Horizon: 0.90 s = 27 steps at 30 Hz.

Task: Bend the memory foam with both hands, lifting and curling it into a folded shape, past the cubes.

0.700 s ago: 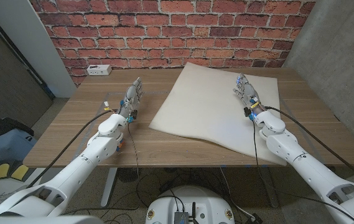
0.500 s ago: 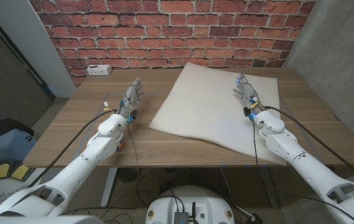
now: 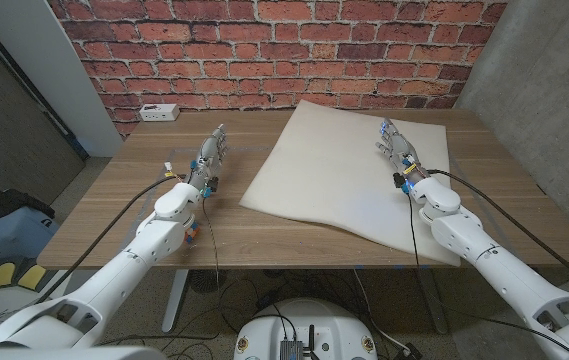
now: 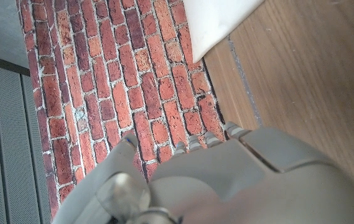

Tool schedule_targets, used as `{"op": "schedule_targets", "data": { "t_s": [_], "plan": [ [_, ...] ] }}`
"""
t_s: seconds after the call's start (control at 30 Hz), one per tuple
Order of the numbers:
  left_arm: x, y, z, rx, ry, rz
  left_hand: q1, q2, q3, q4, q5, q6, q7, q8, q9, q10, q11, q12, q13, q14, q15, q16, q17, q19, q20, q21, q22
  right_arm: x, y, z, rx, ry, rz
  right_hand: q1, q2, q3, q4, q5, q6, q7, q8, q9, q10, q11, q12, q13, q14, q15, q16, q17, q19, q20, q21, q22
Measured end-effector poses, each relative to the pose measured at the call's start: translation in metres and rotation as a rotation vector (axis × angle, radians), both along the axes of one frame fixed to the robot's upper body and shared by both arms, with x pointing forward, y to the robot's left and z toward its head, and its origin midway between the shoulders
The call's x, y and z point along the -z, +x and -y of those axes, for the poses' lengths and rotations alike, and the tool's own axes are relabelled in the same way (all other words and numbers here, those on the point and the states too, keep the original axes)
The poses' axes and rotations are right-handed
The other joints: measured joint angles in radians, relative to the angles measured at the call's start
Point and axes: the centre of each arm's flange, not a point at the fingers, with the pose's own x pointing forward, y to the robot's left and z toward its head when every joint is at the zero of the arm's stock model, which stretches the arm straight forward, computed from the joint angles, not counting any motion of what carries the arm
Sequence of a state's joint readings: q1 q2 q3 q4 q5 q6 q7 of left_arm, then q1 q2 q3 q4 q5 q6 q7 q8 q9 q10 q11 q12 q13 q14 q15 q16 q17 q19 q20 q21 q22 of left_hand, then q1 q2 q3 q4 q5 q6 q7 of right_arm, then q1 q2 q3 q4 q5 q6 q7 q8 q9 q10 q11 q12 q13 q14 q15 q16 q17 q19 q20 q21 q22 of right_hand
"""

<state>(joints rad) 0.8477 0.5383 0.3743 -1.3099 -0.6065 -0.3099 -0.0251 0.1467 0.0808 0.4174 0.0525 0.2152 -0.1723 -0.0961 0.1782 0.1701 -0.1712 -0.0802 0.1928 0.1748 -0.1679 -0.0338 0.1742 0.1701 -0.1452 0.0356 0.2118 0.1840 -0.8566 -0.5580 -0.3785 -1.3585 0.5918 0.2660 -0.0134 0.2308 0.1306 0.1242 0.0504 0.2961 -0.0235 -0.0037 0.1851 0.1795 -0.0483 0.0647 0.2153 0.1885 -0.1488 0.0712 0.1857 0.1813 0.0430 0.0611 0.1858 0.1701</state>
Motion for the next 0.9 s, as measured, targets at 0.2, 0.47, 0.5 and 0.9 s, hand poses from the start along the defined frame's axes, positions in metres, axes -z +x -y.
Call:
{"op": "schedule_targets", "data": {
  "t_s": [0.2,0.47,0.5,0.9],
  "plan": [
    [-0.005,-0.007,0.003,-0.017,0.059,0.021,0.000,0.000,0.003,-0.003,0.000,0.000,0.000,0.000,0.000,0.000,0.000,0.000,0.000,0.000,0.000,0.000,0.000,0.000,0.000,0.000,0.000,0.001,-0.008,0.005,0.024,-0.035,0.006,0.006,-0.005,0.001,-0.001,0.000,0.000,0.000,0.000,0.000,0.000,0.000,0.000,0.000,0.000,0.000,0.000,0.000,0.000,0.000,0.000,0.000],
    [-0.009,-0.015,0.010,-0.038,0.142,0.041,0.005,0.005,-0.001,-0.007,0.000,0.000,0.000,0.000,0.000,0.000,0.000,0.000,0.000,0.000,0.000,0.000,0.000,0.000,0.000,0.000,0.000,0.000,-0.021,0.011,0.058,-0.089,0.018,0.011,0.000,0.004,-0.004,-0.005,0.000,0.000,0.000,0.000,0.000,0.000,0.000,0.000,0.000,0.000,0.000,0.000,0.000,0.000,0.000,0.000],
    [-0.009,-0.016,0.011,-0.041,0.149,0.042,0.005,0.005,-0.001,-0.007,0.000,0.000,0.000,0.000,0.000,0.000,0.000,0.000,0.000,0.000,0.000,0.000,0.000,0.000,0.000,0.000,0.000,0.001,-0.022,0.011,0.063,-0.096,0.018,0.011,0.000,0.004,-0.004,-0.005,0.000,0.000,0.000,0.000,0.000,0.000,0.000,0.000,0.000,0.000,0.000,0.000,0.000,0.000,0.000,0.000],
    [-0.018,-0.029,0.025,-0.048,0.261,0.083,0.009,0.009,-0.002,-0.015,0.000,0.000,0.000,0.000,0.000,0.000,0.000,0.000,0.000,0.000,0.000,0.000,0.000,0.000,0.000,0.000,0.000,0.002,-0.035,0.017,0.114,-0.162,0.031,0.016,0.006,0.011,-0.011,-0.005,0.000,0.000,0.000,0.000,0.000,0.000,0.000,0.000,0.000,0.000,0.000,0.000,0.000,0.000,0.008,0.000]
  ]
}}
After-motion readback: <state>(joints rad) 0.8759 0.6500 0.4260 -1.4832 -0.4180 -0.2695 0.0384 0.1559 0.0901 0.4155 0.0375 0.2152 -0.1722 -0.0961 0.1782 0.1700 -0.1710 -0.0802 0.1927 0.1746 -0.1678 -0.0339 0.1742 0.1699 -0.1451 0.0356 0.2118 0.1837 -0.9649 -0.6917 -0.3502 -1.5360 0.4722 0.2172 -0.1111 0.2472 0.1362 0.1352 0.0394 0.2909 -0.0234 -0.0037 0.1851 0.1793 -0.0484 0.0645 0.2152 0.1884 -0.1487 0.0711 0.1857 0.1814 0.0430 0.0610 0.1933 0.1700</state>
